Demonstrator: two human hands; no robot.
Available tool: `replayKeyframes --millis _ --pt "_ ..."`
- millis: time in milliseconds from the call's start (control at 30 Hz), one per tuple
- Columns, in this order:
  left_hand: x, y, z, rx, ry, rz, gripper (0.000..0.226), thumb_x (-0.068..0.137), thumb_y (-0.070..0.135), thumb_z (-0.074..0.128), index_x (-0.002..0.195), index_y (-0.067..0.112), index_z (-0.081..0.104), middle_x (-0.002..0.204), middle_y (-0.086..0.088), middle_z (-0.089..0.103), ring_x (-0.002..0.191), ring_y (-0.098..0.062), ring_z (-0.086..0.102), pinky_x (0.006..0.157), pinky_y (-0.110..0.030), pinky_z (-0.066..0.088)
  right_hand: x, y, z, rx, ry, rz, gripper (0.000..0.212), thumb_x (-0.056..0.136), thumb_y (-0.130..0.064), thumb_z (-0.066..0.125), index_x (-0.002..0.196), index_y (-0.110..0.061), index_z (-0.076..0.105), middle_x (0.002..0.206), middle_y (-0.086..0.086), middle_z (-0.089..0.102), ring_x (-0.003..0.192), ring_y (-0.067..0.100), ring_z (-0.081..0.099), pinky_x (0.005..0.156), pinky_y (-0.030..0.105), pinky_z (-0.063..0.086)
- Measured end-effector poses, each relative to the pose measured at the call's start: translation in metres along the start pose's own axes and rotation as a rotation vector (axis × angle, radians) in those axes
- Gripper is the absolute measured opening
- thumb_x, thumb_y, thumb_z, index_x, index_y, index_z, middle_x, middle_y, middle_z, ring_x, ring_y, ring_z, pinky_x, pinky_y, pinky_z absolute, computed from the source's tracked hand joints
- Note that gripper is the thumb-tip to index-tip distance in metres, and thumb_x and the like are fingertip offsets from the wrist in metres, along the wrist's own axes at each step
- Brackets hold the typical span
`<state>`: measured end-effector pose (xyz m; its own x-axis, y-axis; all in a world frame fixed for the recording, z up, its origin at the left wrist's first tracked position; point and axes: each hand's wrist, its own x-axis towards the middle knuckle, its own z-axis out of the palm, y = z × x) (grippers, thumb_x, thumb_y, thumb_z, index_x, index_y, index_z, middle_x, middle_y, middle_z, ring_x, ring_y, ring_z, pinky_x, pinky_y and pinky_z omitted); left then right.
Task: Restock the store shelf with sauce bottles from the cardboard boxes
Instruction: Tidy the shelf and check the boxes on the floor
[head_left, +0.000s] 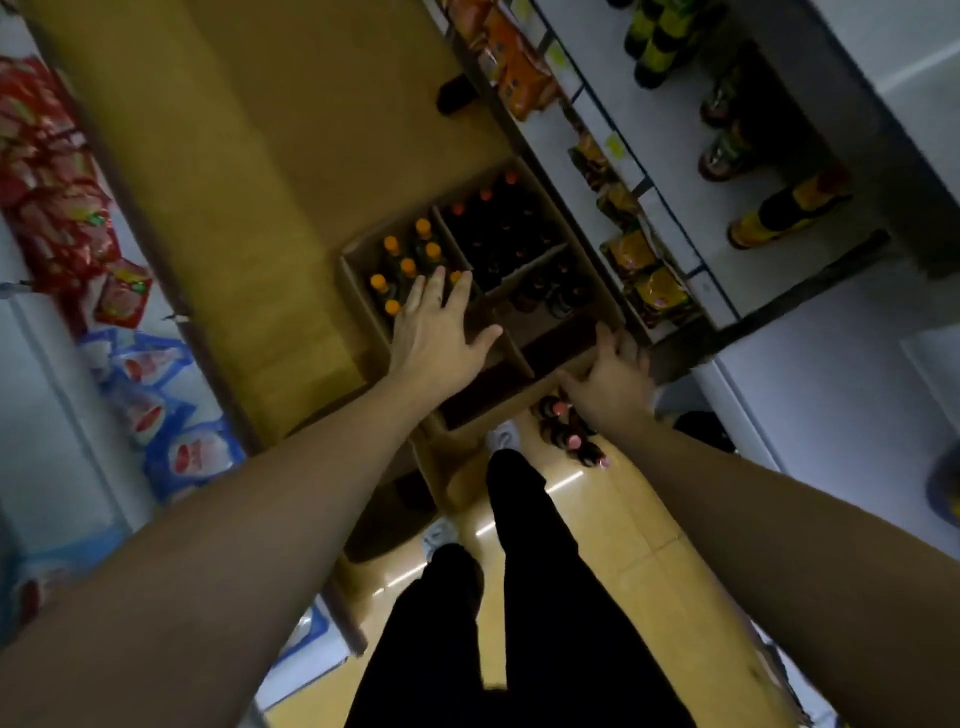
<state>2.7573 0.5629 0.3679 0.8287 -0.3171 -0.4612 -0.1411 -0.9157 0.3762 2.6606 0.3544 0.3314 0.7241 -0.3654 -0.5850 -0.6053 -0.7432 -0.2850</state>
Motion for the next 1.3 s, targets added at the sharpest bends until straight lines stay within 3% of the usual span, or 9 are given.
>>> replayKeyframes --millis 300,467,533,700,800,967,1100,1200,1300 --pt "0.188 -0.016 0.177 -0.179 -0.073 0.032 0.071 0.101 0.045 0.060 0.159 0.013 0.035 0.166 -0.012 0.030 0.152 -0.033 0.027 0.122 -0.047 0.031 0.228 0.044 0.105 0.282 0.111 0.160 0.086 0.090 -0.047 0.073 0.159 -0.020 0.030 0.163 0.014 0.030 0.149 0.040 0.027 0.112 0.053 0.038" --pt "0.259 -0.021 0.266 -0.370 -0.080 0.001 0.065 0.100 0.039 0.064 0.155 0.014 0.042 0.161 -0.008 0.039 0.146 -0.027 0.039 0.112 -0.031 0.034 0.319 0.075 0.172 0.699 0.203 0.391 0.086 0.083 -0.042 0.083 0.155 -0.022 0.040 0.154 0.007 0.048 0.139 0.033 0.047 0.111 0.044 0.044" --pt "0.284 -0.026 0.290 -0.504 -0.057 -0.102 0.065 0.096 0.039 0.071 0.151 0.014 0.048 0.155 -0.006 0.048 0.141 -0.024 0.045 0.110 -0.030 0.037 0.342 0.084 0.195 0.880 0.213 0.476 0.085 0.080 -0.040 0.085 0.153 -0.028 0.042 0.151 0.003 0.051 0.136 0.031 0.050 0.112 0.050 0.045" --pt "0.330 -0.020 0.336 -0.582 0.009 -0.141 0.069 0.088 0.029 0.082 0.149 0.014 0.052 0.146 -0.003 0.058 0.134 -0.017 0.052 0.094 -0.005 0.037 0.384 0.087 0.225 1.076 0.401 0.474 0.084 0.085 -0.023 0.084 0.156 -0.028 0.040 0.152 0.000 0.051 0.138 0.023 0.050 0.114 0.045 0.045" --pt "0.348 -0.007 0.352 -0.630 0.046 -0.156 0.078 0.090 0.026 0.080 0.157 0.016 0.041 0.159 -0.006 0.044 0.145 -0.022 0.041 0.116 -0.029 0.039 0.408 0.081 0.233 1.049 0.512 0.531 0.089 0.077 -0.044 0.087 0.153 -0.022 0.045 0.154 0.003 0.047 0.140 0.025 0.048 0.113 0.048 0.046" --pt "0.362 0.006 0.370 -0.668 0.083 -0.252 0.067 0.092 0.038 0.076 0.151 0.024 0.047 0.162 -0.012 0.025 0.147 -0.032 0.031 0.117 -0.042 0.039 0.423 0.082 0.230 0.885 0.580 0.582 0.082 0.085 -0.053 0.078 0.152 -0.018 0.047 0.156 0.009 0.039 0.141 0.026 0.043 0.108 0.032 0.037" --pt "0.362 0.008 0.384 -0.791 0.131 -0.257 0.041 0.092 0.032 0.076 0.128 0.020 0.059 0.144 -0.010 0.043 0.130 -0.030 0.048 0.101 -0.048 0.052 0.417 0.080 0.232 0.929 0.645 0.534 0.066 0.090 -0.047 0.075 0.143 -0.012 0.057 0.150 0.009 0.047 0.137 0.024 0.048 0.097 0.021 0.033" --pt "0.359 0.005 0.378 -0.942 0.185 -0.272 0.021 0.097 0.019 0.070 0.116 0.016 0.060 0.119 -0.003 0.058 0.107 -0.019 0.059 0.087 -0.036 0.057 0.401 0.083 0.240 0.905 0.683 0.432 0.038 0.090 -0.033 0.078 0.118 -0.009 0.069 0.139 0.008 0.051 0.120 0.021 0.056 0.091 0.019 0.041" --pt "0.354 0.006 0.361 -1.111 0.149 -0.344 0.011 0.100 0.023 0.067 0.100 0.021 0.057 0.098 0.002 0.061 0.082 -0.009 0.058 0.063 -0.021 0.051 0.383 0.085 0.238 0.958 0.709 0.363 0.029 0.092 -0.021 0.076 0.114 -0.007 0.065 0.126 0.009 0.061 0.108 0.015 0.059 0.081 0.013 0.050"
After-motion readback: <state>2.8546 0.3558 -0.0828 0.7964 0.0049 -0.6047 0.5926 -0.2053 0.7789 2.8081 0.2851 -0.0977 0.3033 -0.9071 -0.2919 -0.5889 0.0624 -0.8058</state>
